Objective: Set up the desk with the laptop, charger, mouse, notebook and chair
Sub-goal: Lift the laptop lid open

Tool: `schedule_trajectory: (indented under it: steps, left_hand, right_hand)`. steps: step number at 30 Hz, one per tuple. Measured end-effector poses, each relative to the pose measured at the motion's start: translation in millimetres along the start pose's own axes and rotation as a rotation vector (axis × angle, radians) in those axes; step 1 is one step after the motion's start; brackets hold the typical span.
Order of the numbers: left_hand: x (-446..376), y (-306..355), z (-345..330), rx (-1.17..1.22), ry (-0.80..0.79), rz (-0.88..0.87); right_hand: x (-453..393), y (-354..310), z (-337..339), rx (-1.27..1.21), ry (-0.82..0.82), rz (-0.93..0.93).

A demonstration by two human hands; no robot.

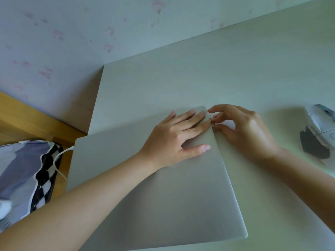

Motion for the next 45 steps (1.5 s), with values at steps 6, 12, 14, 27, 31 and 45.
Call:
schedule_trajectory:
  steps: [6,12,14,27,31,45]
  left_hand:
    - [-1,1,0,-0.001,0.012,-0.005]
    - [0,-2,0,0.032,0.003,-0.009]
    - [0,-2,0,0.021,0.015,-0.020]
    - [-2,-4,-6,0.009,0.101,-0.084]
    - [-2,-5,-7,0.022,0.083,-0.078]
    - [-3,1,-6,0.038,0.162,-0.029]
  right_hand:
    - [2,-5,-2,0.026,0.024,0.011]
    - [8,-5,-6,0.041,0.060,-0.078]
    - [7,-4,-7,0.058,0.086,-0.105]
    - [13,-29,-11,0.217,0.105,-0.253]
    - [33,-22,8,0.761,0.063,-0.332]
    - [83,20,69,0.530,0.073,-0.845]
Point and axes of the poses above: each hand's wrist, its own x-axis away from the middle knuckle, its own z-axis out of the back of the hand, y = z × x, the point moved 4 cm from there along -x, towards the middle knuckle, and after that the axes turned 13 degrees about -y, right-handed, at the moved point
